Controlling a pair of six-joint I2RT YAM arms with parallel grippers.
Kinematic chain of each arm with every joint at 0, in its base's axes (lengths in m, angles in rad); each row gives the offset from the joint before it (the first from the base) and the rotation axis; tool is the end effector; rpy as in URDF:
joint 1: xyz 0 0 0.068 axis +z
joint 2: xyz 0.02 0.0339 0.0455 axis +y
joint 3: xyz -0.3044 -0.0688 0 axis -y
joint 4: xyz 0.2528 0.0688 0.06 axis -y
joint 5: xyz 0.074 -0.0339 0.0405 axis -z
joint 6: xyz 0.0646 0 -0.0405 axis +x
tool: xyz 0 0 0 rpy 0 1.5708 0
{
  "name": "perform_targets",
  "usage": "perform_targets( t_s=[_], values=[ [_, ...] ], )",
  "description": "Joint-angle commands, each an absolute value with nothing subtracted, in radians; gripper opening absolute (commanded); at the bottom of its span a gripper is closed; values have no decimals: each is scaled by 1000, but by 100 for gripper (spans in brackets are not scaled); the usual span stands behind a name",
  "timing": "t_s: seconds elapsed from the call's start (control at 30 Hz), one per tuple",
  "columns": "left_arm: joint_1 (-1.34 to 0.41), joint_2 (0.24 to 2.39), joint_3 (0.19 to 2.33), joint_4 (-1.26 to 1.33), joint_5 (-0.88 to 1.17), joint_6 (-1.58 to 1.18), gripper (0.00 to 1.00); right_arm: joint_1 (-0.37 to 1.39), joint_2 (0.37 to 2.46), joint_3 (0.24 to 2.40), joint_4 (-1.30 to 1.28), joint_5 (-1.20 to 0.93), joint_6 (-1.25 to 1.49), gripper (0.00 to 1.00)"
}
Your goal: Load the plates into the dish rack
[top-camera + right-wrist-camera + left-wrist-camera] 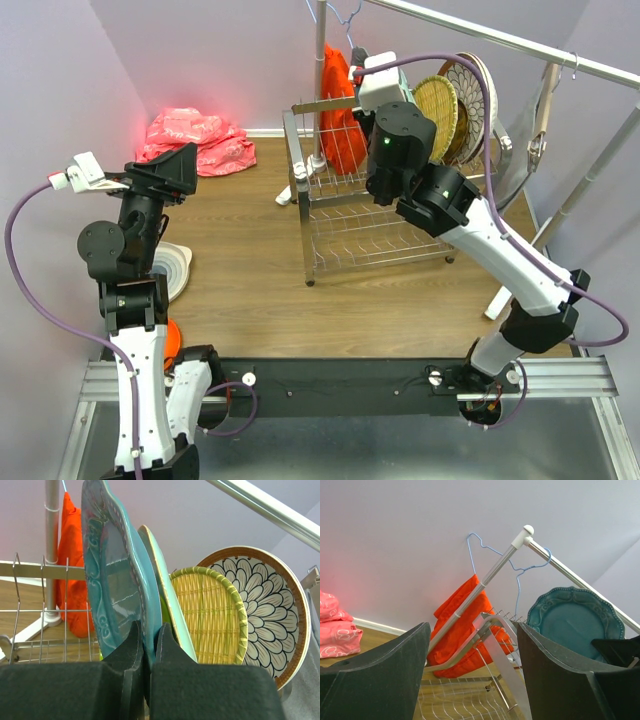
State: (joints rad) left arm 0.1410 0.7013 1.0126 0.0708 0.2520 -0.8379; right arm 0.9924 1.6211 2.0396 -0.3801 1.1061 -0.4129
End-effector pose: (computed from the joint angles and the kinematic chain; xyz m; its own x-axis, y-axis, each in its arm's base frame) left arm 0.1373 0.0032 0.4954 0.1779 -0.7017 -0.6899 0.3366 0.7022 -0.6274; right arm 0.2368 0.2571 0.5790 -0.0262 -0.3690 -0.9291 0.1120 0.9224 -0.3695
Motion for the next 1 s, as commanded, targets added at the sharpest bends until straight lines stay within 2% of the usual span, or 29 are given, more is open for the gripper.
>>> perform_targets(
  t_s=[0.0,0.7,0.83,0.97],
  values=[
    [150,696,1003,75,279,-836,78,988,1546,2030,-236,1135,-396,1],
    [160,692,1000,71,285,-838,78,982,1508,1942,-232,1157,-333,1],
    [161,692,1003,71,284,-838,78,980,1506,1930,-232,1161,-307,10],
    [163,692,1005,66,285,-836,78,980,1502,1910,-232,1166,-299,11]
  ],
)
